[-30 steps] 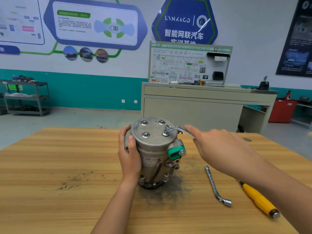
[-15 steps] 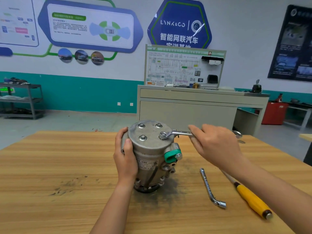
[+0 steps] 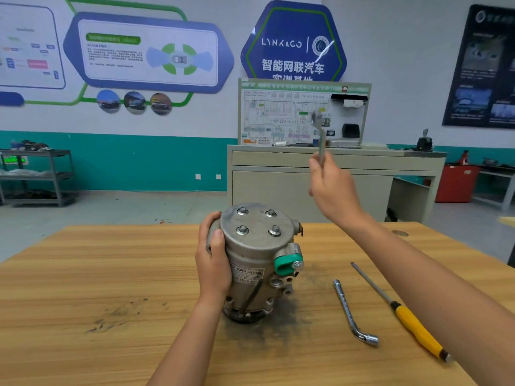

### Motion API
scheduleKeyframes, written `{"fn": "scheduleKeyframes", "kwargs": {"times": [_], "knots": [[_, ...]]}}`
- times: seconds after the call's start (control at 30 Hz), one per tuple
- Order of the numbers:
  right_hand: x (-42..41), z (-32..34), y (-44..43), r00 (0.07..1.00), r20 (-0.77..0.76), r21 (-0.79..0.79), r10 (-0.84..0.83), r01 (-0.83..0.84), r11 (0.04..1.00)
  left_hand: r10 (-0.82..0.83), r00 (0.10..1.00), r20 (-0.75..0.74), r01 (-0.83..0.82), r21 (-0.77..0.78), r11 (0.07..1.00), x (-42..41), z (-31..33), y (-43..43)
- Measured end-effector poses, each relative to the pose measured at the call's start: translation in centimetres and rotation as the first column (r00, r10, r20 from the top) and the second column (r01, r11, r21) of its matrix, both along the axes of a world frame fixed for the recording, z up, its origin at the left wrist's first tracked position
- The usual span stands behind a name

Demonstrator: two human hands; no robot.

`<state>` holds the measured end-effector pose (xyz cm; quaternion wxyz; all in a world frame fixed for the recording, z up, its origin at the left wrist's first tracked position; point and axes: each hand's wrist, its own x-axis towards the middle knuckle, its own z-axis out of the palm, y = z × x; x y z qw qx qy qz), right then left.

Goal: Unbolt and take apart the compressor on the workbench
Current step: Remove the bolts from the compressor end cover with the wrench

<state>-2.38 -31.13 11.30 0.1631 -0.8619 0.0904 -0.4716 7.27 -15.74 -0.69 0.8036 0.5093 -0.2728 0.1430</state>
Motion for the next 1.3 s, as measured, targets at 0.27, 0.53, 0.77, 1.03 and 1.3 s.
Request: {"fn": "scheduleKeyframes", "kwargs": {"times": [0.27, 0.53, 0.77, 1.03, 1.3], "knots": [[-8.3, -4.2, 3.7, 0.834, -0.365, -0.594, -0.414, 0.133, 0.793, 0.019, 1.0, 0.02, -0.018, -0.035, 0.999, -0.3, -0.4, 0.3], [-8.7, -2.9, 6.3, 0.705, -0.465, -0.685, -0.534, 0.095, 0.722, 0.038, 0.999, 0.021, -0.037, -0.05, 0.998, -0.6, -0.5, 0.1], [-9.2, -4.0, 6.8, 0.716, -0.39, -0.706, -0.579, 0.171, 0.687, 0.007, 1.0, 0.017, -0.007, -0.018, 1.0, -0.2, -0.2, 0.1], [-2.8, -3.9, -1.3, 0.905, -0.111, -0.676, -0.411, 0.234, 0.699, -0.067, 0.998, 0.02, 0.065, 0.096, 0.993, 0.9, 0.5, -0.1], [2.0, -0.1, -2.1, 0.935, -0.063, -0.887, -0.35, 0.109, 0.45, -0.103, 0.994, 0.024, 0.099, 0.134, 0.986, 0.9, 0.9, -0.6]]}}
